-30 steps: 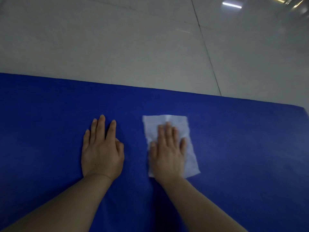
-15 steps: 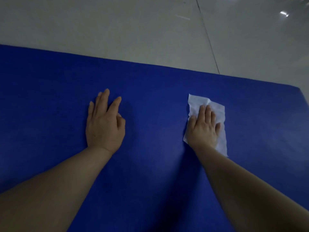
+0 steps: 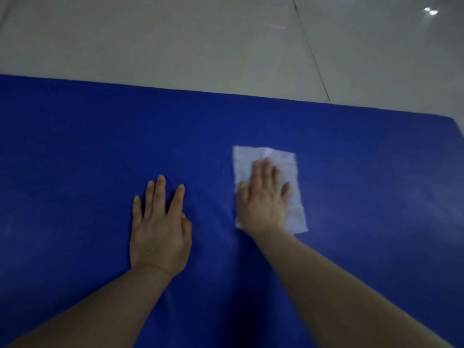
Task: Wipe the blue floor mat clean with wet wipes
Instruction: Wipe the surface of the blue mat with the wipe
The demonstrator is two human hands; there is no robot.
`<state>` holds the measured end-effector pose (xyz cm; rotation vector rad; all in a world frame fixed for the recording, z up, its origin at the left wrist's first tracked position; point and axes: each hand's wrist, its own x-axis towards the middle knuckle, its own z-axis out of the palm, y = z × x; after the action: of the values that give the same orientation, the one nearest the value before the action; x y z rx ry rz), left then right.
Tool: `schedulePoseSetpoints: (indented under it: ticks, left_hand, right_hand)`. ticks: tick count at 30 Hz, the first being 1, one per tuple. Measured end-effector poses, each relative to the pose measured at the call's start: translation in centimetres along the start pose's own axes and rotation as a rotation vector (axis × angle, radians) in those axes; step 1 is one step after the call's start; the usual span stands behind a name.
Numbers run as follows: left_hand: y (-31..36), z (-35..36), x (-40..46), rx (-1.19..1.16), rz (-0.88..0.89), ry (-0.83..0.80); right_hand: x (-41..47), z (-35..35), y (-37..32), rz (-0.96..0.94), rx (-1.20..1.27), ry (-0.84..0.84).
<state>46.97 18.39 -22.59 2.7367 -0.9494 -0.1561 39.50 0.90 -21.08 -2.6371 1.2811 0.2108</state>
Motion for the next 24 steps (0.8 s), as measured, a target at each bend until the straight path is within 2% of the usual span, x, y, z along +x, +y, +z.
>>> schedulePoseSetpoints:
  ticks: [3,5,6,8,10,11,13,15,18,20,22,24]
  left_hand:
    - [0.0,-0.2,0.3,-0.022,-0.006,-0.005]
    - [0.0,-0.3,0.3,-0.032,-0.008,-0.014]
    - [0.1,-0.4,0.2,-0.037,-0.01,-0.015]
    - [0.2,-0.5,0.2,-0.044,-0.012,-0.011]
    - [0.2,-0.4,0.2,-0.047,-0.012,-0.009]
    - [0.1,-0.2,0.3,-0.049,-0.013,-0.011]
    - [0.0,0.0,0.3,-0.034,-0.011,0.004]
    - [0.1,0.0,0.3,-0.017,-0.008,0.021]
    - [0.1,0.0,0.3,-0.035,-0.01,0.01]
    - [0.1,0.0,0.3,-0.044,-0.012,0.006]
    - [0.0,0.0,0.3,-0.035,-0.006,0.018]
    - [0.0,0.0,0.3,-0.033,-0.008,0.021]
  right_hand:
    - [-3.6,0.9,-2.1,-0.419,-0.014,-0.052]
    - [-3.6,1.3,0.5,-0.522,-0.037,-0.063]
    - [-3.2,1.3,2.7,-0.453,-0.058,0.004]
    - [-1.9,0.7,7.6,-0.098,-0.08,0.169]
    - [-0.9,-0.9,11.0,0.323,0.013,0.067]
    - [-0.7,-1.5,11.3,0.461,0.09,0.009]
    - [-0.7,-1.6,9.5,0.499,0.108,0.015]
    - [-1.3,-0.7,5.7,0.334,0.08,0.002]
    - [-4.9,1.7,-0.5,-0.145,-0.03,0.053]
    - [-7.0,2.2,-1.9,-0.396,-0.037,0.052]
    - [-6.9,2.2,0.0,-0.47,-0.051,0.028]
    - [-5.8,1.5,3.4,-0.316,-0.049,0.03]
